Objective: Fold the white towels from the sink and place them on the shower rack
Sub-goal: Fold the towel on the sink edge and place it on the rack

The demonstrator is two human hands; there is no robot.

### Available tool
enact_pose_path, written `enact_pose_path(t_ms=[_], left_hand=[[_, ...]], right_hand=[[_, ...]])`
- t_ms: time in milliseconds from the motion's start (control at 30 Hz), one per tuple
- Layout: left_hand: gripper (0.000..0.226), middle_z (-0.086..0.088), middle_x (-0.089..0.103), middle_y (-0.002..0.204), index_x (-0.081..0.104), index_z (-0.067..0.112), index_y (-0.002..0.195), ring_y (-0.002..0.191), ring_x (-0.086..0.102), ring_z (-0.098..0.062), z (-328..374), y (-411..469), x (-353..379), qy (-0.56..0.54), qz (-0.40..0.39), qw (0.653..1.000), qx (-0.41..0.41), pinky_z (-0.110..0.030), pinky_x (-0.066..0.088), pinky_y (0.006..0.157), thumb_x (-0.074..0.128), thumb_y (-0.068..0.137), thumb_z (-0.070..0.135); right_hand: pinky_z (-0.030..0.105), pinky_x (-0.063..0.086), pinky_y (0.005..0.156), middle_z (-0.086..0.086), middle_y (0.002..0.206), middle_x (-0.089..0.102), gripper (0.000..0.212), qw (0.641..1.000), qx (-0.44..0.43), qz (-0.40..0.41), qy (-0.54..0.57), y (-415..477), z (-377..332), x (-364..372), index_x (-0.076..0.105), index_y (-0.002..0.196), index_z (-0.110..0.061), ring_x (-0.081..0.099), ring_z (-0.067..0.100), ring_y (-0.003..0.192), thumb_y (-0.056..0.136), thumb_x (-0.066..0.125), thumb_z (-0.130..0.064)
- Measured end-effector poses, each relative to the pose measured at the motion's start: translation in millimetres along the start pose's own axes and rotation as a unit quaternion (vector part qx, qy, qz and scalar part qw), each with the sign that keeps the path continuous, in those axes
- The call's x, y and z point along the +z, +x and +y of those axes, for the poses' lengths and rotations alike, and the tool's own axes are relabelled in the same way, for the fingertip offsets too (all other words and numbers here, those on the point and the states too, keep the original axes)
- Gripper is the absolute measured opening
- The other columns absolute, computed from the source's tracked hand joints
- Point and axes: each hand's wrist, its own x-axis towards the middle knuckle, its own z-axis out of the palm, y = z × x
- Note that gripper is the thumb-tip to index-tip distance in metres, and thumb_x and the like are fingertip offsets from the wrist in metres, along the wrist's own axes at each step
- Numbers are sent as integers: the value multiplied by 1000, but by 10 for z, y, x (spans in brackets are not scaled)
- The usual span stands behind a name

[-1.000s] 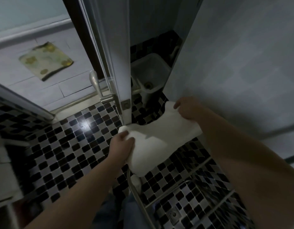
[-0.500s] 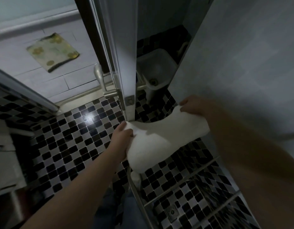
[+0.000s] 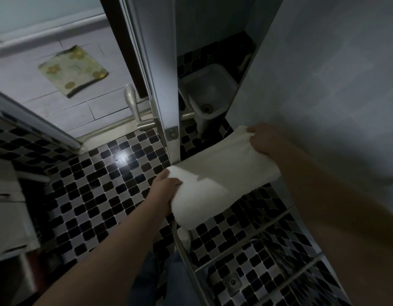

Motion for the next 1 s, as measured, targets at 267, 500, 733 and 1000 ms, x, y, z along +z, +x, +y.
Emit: enact_pose_path(t_ms=[267,500,733,1000], left_hand=[[47,-9,48,145,55,22,140,116,56,-22,32,-245,135,358,37,908,214,-39,54,93,48,100,45],[91,1,55,136,20,33,152,117,57,-24,-239,-565,316,644,14,678,353,-52,47,99,60,79,70],[86,0,49,140,19,34,150,114,60,-26,-239,-621,212,631,40,670,389,-48,53,90,51,82,75],[86,-2,41,152,23,28,155,138,44,-27,42,-875,5,635,86,619,455,-56,37,112,50,87,72]], right_hand=[[41,50,94,3,116,71,31,972,-223,71,-26,-426,-216,70,71,121,-25,63,25,108,97,55,-36],[34,42,67,0,74,70,47,929,-339,90,-116,-986,-136,365,74,79,-24,61,21,70,99,39,-49],[53,38,104,5,119,70,49,960,-222,125,-117,-1133,-16,222,73,115,-25,58,32,118,100,33,-50],[40,34,111,-1,135,61,42,945,-272,179,-20,-1564,-488,246,65,128,-23,50,22,132,101,44,-47]])
